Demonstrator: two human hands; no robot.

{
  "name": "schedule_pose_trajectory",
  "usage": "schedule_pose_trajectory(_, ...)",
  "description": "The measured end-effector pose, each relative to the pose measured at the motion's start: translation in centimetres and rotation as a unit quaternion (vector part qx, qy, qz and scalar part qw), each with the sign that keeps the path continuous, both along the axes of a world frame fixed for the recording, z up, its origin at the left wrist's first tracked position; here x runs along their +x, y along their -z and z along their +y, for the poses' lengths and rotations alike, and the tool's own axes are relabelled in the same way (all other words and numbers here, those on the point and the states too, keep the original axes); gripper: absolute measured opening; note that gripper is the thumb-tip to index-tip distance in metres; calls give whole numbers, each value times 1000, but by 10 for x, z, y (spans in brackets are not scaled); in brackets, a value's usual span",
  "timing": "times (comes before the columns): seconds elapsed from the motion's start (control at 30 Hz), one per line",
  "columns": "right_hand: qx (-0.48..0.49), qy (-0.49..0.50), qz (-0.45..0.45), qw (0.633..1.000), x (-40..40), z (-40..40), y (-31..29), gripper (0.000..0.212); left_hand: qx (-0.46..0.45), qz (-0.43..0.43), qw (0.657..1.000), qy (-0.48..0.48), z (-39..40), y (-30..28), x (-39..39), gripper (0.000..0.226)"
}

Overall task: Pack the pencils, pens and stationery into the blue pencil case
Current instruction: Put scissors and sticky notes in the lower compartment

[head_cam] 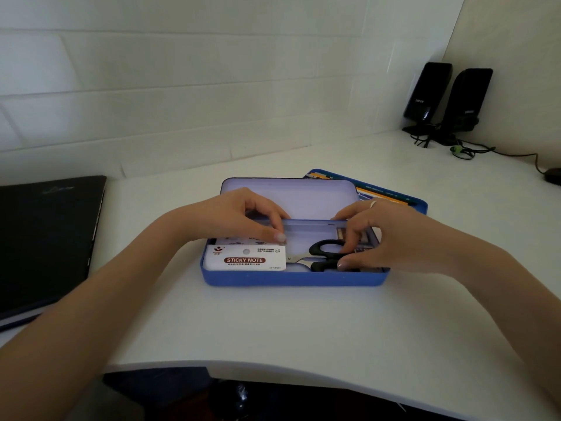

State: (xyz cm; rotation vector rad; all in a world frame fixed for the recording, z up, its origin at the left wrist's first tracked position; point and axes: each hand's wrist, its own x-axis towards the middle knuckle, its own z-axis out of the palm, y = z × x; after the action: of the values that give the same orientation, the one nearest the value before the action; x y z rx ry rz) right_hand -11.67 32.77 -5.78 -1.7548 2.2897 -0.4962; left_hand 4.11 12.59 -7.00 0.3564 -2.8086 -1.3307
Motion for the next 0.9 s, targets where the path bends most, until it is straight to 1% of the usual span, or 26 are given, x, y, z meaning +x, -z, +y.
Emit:
schedule_pose_trajectory(0.07, 3, -6, -4, 1000, -2, 2, 0, 16, -3, -4, 1000, 4, -1, 0, 1, 3)
schedule_pose_trajectory(0.13, 4, -17, -37, 999, -5, 3, 1, 16, 4, 2, 1000, 8, -1, 0, 2, 4)
schedule_pose_trajectory(0.17, -6, -11, -65, 998, -7, 4, 1, 15, 16, 18, 1000, 5, 1, -1, 2, 7)
schedule_pose_trajectory(0.23, -66, 27, -105, 992, -18, 3, 1, 13, 38, 91, 994, -40, 2, -1, 1, 10)
schedule_pose_trajectory(0.3, -153, 80, -93, 981, -35, 2, 2, 11, 51, 192, 971, -136, -1, -1, 0, 16)
schedule_pose_trajectory(0.33, -177, 110, -67, 976, -44, 1, 3, 15, 56, 239, 952, -181, -6, 0, -1, 18)
schedule_pose_trajectory(0.37, -179, 140, -31, 973, -52, 2, 6, 24, 45, 279, 934, -221, -11, 0, -1, 20)
schedule_pose_trajectory(0.43, -137, 194, 26, 971, -67, 4, 14, 45, -19, 327, 899, -292, -22, 0, 0, 21)
schedule_pose_trajectory(0.47, -114, 214, 25, 970, -73, 4, 19, 54, -42, 332, 883, -328, -27, 2, 1, 21)
schedule_pose_trajectory(0.5, -97, 228, 12, 969, -78, 4, 24, 61, -43, 321, 874, -362, -30, 2, 1, 21)
schedule_pose_trajectory(0.53, -85, 234, -5, 969, -83, 3, 28, 67, -28, 292, 872, -391, -33, 5, 2, 23)
schedule_pose_trajectory(0.57, -73, 233, -25, 969, -86, 2, 31, 72, -7, 250, 880, -404, -34, 7, 2, 27)
schedule_pose_trajectory(0.63, -53, 220, -69, 972, -88, 0, 32, 76, 6, 153, 909, -388, -34, 14, 1, 33)
schedule_pose_trajectory(0.67, -42, 209, -76, 974, -88, 0, 32, 78, 0, 123, 923, -365, -34, 17, 1, 33)
schedule_pose_trajectory(0.7, -33, 197, -67, 978, -88, -1, 32, 81, -8, 112, 933, -342, -33, 18, 1, 30)
schedule_pose_trajectory(0.77, -36, 176, -35, 983, -87, -1, 33, 91, -30, 123, 938, -324, -35, 19, 2, 23)
schedule_pose_trajectory(0.8, -54, 172, -42, 983, -87, -1, 33, 93, -40, 135, 935, -326, -35, 19, 2, 18)
schedule_pose_trajectory(0.83, -80, 170, -63, 980, -87, 0, 34, 91, -38, 152, 931, -329, -35, 18, 2, 15)
schedule_pose_trajectory(0.9, -133, 169, -97, 972, -87, 1, 35, 83, -4, 192, 921, -338, -32, 16, 1, 19)
